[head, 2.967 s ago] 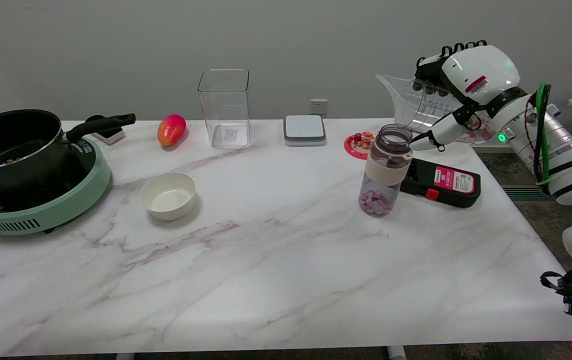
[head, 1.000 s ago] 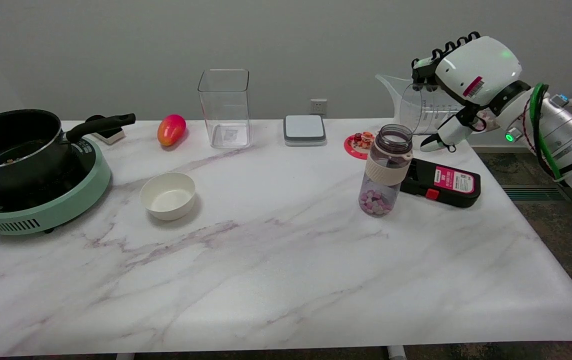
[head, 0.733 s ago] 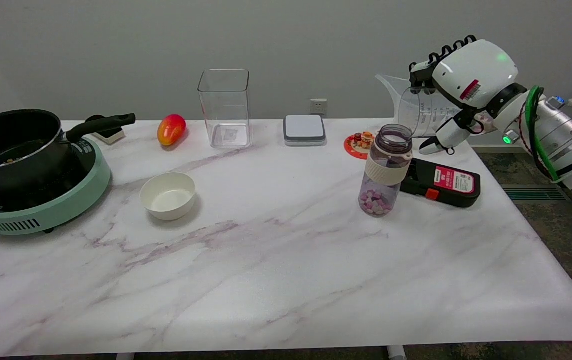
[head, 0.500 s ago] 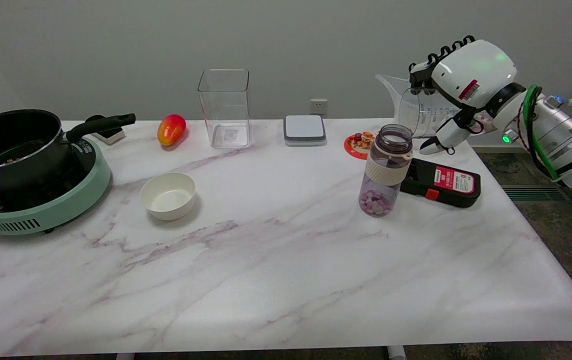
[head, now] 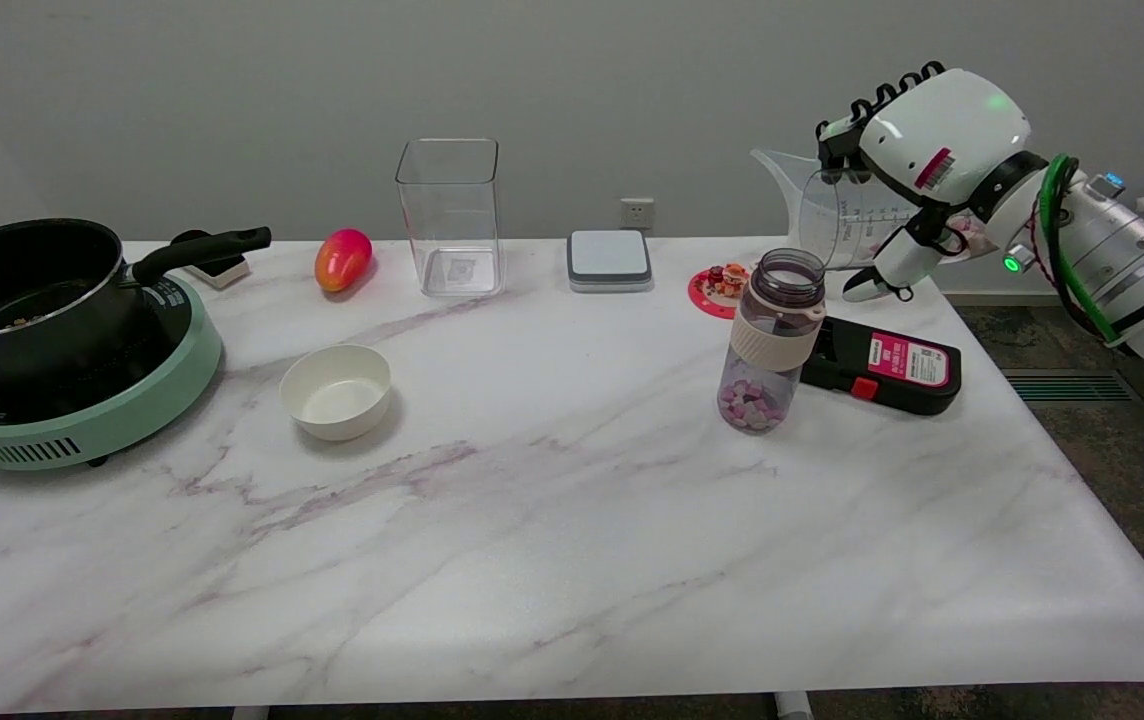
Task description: Pour the contents of the measuring cup into the bottle.
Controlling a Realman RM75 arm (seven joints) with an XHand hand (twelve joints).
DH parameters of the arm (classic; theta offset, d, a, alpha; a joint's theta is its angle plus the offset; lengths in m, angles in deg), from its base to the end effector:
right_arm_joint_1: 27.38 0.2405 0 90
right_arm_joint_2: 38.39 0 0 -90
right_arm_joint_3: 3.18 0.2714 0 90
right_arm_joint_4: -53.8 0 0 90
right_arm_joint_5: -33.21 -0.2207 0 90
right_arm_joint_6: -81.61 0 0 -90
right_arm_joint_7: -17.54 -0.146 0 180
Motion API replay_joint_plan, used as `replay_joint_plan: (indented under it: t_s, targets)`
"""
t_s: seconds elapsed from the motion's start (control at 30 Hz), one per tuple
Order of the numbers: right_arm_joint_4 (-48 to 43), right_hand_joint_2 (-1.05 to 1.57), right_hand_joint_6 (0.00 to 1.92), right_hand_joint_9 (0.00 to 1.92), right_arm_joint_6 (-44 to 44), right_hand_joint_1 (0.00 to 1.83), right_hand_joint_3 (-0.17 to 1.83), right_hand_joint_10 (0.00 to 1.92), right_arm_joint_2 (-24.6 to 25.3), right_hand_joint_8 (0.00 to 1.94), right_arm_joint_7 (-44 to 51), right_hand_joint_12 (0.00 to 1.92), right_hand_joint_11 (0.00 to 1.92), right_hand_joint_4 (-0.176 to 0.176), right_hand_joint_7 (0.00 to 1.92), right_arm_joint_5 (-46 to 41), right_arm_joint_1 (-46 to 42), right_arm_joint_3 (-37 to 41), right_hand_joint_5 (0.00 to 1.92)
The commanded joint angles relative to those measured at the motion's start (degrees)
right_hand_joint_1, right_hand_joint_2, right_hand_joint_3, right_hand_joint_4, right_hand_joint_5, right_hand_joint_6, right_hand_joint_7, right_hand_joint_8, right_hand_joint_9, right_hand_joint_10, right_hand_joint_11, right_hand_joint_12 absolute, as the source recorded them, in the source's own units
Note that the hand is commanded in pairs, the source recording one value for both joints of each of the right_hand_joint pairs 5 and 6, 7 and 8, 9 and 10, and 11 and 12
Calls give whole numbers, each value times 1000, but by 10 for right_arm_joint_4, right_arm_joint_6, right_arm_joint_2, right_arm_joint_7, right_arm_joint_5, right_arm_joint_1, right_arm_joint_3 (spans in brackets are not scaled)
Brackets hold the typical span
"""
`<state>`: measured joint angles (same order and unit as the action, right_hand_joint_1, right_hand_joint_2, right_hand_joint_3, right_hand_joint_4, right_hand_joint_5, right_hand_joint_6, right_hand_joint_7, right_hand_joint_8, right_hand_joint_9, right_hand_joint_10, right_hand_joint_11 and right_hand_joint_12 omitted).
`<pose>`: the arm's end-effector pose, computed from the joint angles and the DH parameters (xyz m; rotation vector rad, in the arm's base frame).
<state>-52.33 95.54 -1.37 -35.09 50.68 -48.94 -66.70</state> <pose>-0.0856 -0.2973 0.4364 1.6903 0.5275 -0.1156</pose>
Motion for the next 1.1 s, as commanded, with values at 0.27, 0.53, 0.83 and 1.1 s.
replay_joint_plan:
  t_s: [0.27,0.53,0.83,1.1]
  targets:
    - [2,834,1691,1509,-28,1463,937,1509,-45,1608,-18,1280,1280,0,1608,6,6,-11,1691]
    - [4,813,1680,1498,-44,1469,957,1498,-69,1597,-18,1273,1273,0,1597,6,6,-19,1680]
    - [2,763,1665,1479,-66,1481,998,1479,-95,1587,-20,1267,1267,0,1587,2,7,-27,1665]
    - [2,734,1660,1480,-69,1488,1023,1480,-98,1584,-20,1261,1261,0,1584,2,17,-40,1660]
